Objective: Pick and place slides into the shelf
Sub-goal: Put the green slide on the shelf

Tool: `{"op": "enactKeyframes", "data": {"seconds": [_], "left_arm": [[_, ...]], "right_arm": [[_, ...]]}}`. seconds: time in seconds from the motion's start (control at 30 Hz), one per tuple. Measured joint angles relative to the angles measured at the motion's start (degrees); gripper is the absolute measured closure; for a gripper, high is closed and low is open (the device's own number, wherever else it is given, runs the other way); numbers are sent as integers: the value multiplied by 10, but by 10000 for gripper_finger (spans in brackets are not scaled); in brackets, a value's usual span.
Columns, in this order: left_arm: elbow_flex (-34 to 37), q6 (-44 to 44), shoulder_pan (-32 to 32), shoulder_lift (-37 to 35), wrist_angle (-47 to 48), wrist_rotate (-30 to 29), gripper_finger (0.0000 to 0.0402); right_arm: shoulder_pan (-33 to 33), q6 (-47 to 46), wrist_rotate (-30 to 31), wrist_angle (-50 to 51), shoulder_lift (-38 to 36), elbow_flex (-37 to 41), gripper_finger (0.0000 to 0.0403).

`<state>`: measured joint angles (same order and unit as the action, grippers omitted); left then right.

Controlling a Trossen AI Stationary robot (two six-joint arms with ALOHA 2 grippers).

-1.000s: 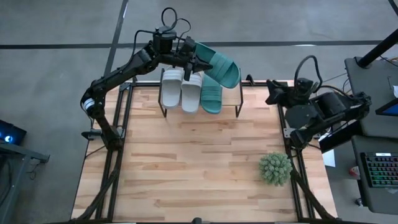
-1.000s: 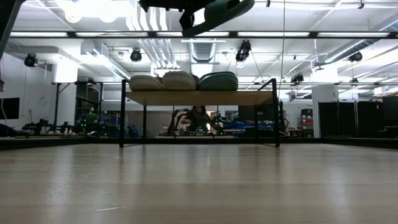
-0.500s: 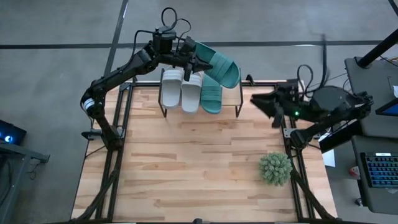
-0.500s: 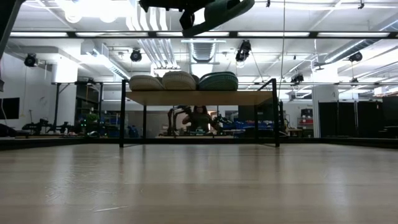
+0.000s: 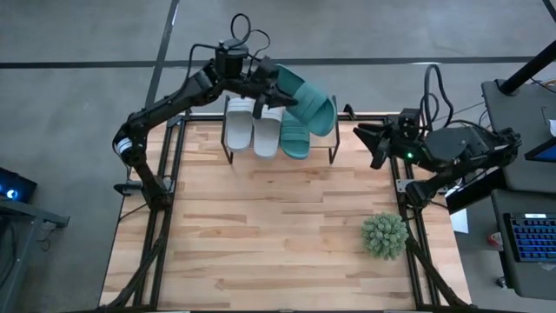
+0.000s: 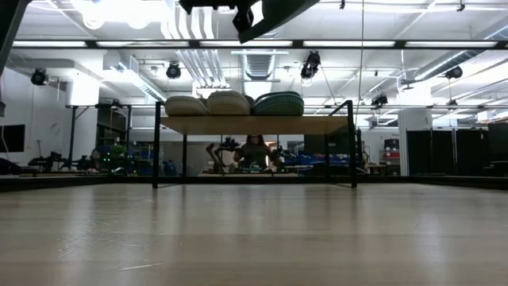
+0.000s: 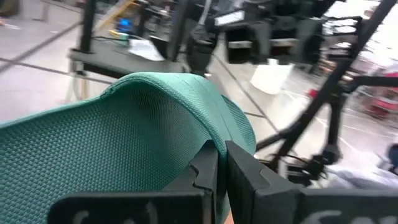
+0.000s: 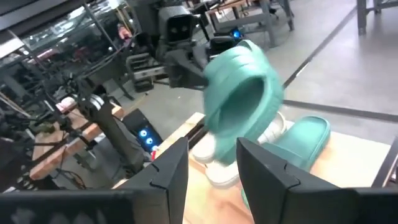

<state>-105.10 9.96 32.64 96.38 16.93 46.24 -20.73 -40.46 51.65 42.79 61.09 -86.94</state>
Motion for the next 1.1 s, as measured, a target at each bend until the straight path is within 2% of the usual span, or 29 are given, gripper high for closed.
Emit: {"op": "enactKeyframes", "data": {"seconds": [0.23, 0.4, 0.53, 0.67, 0.8, 0.9, 0.97, 1.03, 1.1], "left_arm": [[0, -4, -5, 2, -2, 63, 401], [3, -4, -16, 2, 1, 136, 401], [3, -4, -20, 2, 0, 133, 401], [4, -2, -20, 3, 1, 131, 401], [5, 2, -20, 3, 1, 131, 401], [5, 3, -20, 3, 7, 131, 401], [5, 3, -20, 3, 16, 131, 401], [5, 3, -20, 3, 28, 131, 401], [5, 3, -20, 3, 36, 130, 401]], "right_arm": [[0, -1, 0, 4, -3, 0, 274], [0, -35, -4, 5, -2, 1, 280], [0, -6, -22, 3, -1, 2, 274], [0, 137, -41, -44, 17, 2, 259], [0, 389, -41, -107, 58, -7, 243], [-1, 569, -29, -107, 102, -27, 236], [-12, 674, 20, -107, 134, -51, 233], [-22, 775, 98, -106, 162, -82, 232], [-24, 847, 148, -102, 184, -119, 232]]}}
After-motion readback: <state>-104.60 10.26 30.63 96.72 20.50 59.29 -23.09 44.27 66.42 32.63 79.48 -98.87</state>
